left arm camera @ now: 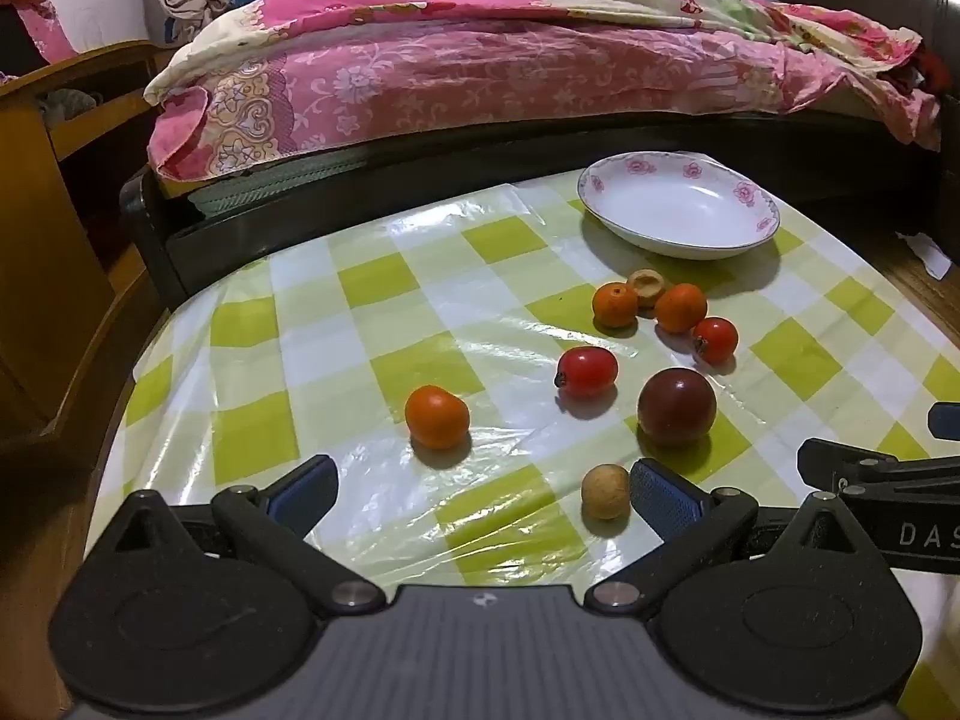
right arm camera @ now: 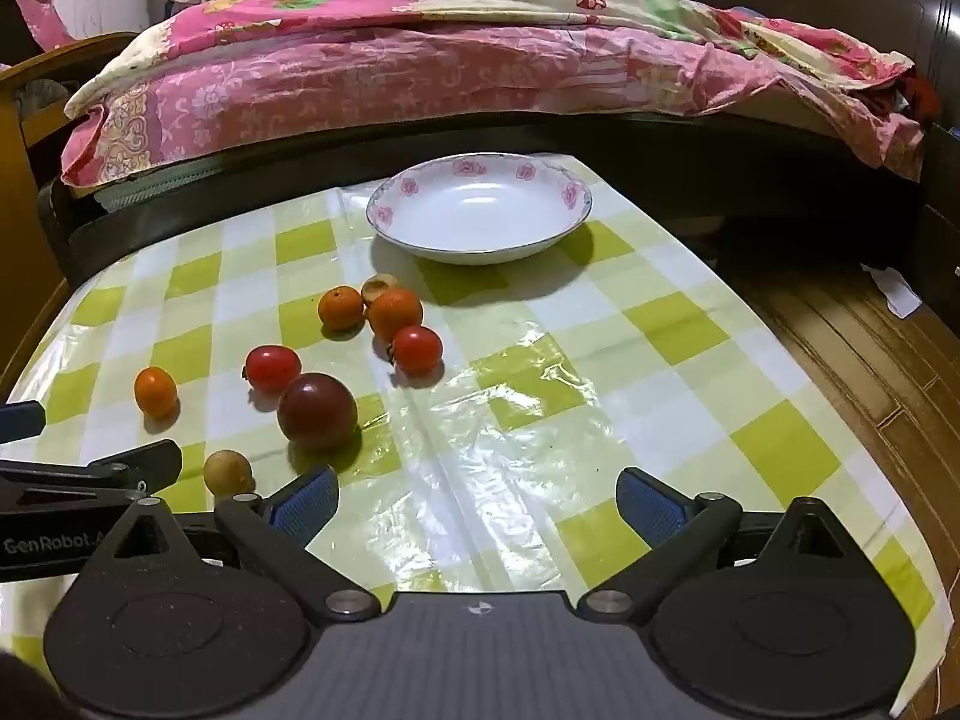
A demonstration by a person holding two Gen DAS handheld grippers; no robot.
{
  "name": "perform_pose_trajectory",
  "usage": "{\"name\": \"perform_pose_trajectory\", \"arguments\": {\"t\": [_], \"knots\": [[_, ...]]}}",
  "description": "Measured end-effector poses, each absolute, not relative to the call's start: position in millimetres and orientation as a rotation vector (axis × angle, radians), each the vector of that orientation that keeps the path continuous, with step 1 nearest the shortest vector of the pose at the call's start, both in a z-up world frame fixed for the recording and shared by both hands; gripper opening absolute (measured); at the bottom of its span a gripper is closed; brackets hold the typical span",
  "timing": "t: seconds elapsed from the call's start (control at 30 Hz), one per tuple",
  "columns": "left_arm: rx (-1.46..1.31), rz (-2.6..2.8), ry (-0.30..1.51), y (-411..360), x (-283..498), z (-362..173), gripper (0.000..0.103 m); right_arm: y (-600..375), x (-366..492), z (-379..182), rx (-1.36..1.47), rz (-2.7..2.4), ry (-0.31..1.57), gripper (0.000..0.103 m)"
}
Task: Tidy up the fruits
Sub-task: 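Move both tools toward the scattered fruits on the tablecloth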
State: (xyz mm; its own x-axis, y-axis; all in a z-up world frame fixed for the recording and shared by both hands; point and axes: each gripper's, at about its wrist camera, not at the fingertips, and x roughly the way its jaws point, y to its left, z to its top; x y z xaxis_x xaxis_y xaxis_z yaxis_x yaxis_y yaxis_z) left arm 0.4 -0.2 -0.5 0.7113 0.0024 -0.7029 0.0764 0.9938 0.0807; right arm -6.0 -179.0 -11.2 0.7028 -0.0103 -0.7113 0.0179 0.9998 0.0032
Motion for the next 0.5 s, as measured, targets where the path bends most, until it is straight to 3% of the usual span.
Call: {"name": "perform_pose_trajectory", "arguments": {"t": [0.5], "knots": [[0.096,-0.043,0.798,2,1,-3,0.103,-173,-7,-16,0.005,-0.01,0.817,0.089]]}}
